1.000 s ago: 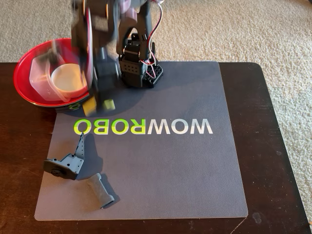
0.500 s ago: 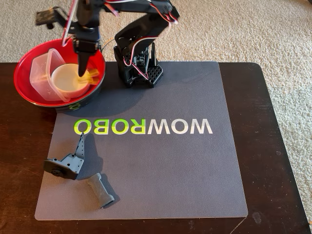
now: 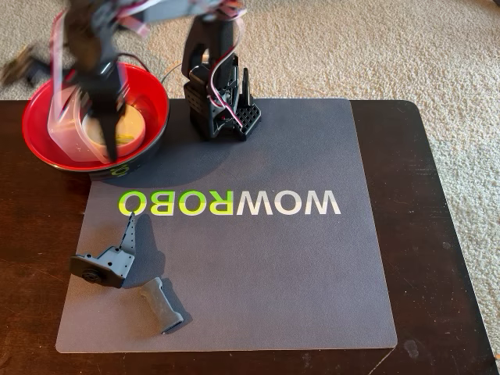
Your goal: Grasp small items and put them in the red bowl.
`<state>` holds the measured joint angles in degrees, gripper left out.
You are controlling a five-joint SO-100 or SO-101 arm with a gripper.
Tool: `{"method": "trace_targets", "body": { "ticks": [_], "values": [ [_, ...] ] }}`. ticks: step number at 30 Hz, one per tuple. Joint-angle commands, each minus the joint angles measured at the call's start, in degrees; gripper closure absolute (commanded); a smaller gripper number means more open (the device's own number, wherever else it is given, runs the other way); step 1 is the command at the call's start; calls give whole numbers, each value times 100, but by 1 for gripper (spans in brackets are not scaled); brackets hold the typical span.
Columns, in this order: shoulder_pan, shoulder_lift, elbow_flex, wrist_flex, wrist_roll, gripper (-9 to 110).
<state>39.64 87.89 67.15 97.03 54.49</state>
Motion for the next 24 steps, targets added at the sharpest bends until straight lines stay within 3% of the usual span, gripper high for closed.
{"method": "trace_targets", "body": {
  "ticks": [1, 12, 24],
  "values": [
    [-158, -2303, -3129, 70, -510, 74],
    [-149, -4526, -5054, 53, -536, 74],
    [-949, -5432, -5520, 79, 97, 74]
  ]
}}
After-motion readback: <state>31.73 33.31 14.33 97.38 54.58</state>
